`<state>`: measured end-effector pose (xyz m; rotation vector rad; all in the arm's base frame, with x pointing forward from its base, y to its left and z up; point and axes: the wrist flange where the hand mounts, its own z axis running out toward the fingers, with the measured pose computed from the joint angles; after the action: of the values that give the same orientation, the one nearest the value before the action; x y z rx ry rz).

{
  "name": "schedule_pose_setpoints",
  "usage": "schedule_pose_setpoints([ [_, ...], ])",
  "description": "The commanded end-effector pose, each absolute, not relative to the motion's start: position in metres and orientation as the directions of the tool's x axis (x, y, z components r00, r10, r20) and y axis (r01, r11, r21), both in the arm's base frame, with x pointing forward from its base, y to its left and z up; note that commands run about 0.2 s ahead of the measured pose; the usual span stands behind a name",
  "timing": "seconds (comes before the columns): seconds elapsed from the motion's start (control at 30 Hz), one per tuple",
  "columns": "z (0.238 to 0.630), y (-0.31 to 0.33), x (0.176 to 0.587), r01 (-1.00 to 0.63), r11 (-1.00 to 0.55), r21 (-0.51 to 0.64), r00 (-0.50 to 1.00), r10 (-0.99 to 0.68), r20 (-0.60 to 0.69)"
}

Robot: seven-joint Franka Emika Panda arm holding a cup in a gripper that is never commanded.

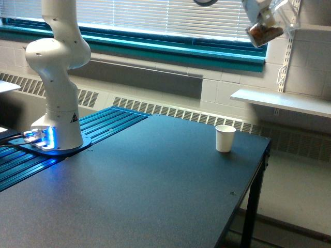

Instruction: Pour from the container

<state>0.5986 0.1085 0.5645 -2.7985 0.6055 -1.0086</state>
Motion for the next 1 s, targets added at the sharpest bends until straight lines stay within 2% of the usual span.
schedule_pose_setpoints([
  [0.03, 0.569, 0.152, 0.575, -0.288, -0.926, -0.243, 0.701, -0.377, 0.605],
  [1.0, 0.489, 0.221, 0.491, -0.235, -0.952, -0.194, 0.801, -0.303, 0.517],
])
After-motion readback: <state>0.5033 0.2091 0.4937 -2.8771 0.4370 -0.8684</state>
